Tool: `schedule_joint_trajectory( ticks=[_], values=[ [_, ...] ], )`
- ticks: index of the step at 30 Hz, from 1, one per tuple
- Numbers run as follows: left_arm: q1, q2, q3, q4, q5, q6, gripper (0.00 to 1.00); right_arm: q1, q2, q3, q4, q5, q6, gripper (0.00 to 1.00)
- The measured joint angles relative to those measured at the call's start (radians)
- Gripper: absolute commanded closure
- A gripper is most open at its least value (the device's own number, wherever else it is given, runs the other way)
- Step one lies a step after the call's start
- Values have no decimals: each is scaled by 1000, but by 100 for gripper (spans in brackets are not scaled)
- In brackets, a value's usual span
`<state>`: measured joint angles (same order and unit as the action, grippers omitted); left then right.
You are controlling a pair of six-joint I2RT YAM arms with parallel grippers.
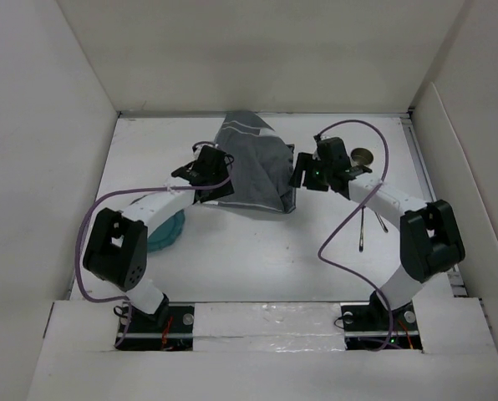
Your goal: Set the dinner table for one person
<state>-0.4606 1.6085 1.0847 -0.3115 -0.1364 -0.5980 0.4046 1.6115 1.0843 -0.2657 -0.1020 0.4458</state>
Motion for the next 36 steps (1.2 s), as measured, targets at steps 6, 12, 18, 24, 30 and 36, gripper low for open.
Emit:
schedule_joint_trajectory(
  ticks=[6,12,18,24,30,36],
  values=[
    [-116,-24,102,16,2,-10,31,-57,141,158,108,-53,21,30],
    [-270,61,107,79,82,-71,18,-68,333,287,131,-83,53,86],
    [-301,243,137,119,79,-108,35,-55,309,207,150,-85,84,100],
    [-277,279,133,128,-20,-121,100,-34,59,89,108,-42,111,100],
    [-107,242,137,171,-38,-82,100,5,-88,29,24,-68,110,100],
    [-21,210,312,112,-5,14,83,45,-99,32,3,-95,98,72]
  ],
)
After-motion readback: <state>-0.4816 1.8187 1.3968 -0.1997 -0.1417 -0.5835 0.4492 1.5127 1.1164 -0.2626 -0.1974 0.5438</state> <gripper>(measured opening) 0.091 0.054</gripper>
